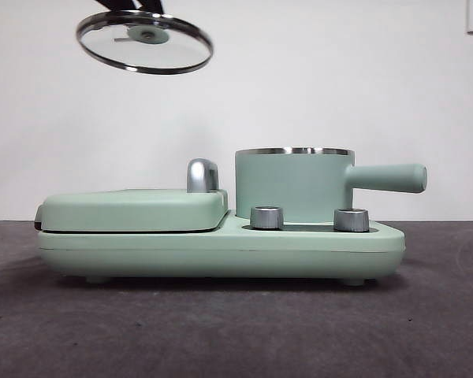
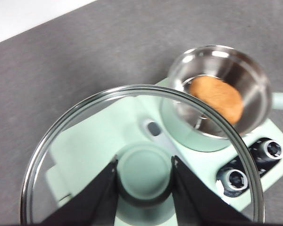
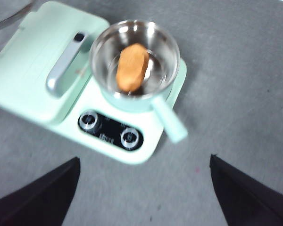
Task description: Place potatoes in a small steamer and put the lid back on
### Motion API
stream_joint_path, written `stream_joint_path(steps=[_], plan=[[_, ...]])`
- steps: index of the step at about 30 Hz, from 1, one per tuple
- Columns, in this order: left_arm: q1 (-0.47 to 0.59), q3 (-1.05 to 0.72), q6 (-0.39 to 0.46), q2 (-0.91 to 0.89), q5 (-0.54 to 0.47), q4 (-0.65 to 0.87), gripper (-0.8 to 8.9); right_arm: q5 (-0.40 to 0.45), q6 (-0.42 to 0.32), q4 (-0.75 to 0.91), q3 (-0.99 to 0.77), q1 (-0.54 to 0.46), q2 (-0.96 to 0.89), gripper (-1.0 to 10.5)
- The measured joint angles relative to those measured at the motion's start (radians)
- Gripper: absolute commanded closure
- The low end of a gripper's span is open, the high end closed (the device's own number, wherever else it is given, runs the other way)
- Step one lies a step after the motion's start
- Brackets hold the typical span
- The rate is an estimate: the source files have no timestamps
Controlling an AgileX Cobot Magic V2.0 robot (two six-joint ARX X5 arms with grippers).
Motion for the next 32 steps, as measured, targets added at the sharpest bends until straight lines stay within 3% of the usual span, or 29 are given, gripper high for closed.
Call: stream_joint_path(steps=[6,18,32], plan=[[-0.072,0.0,0.0,0.0,0.0,0.004,7.88,-0.004,0.03,0.006,-0.249,0.05,-0.27,5.1],[-0.19,0.0,0.002,0.0,0.0,0.079,7.89,-0.107,0.099,0.111,-0.683,0.086,-0.724,5.1],[-0.257,0.0,0.049,0.037,0.0,0.273,7.98,-0.11,0.163,0.127,-0.738,0.086,-0.859,5.1]])
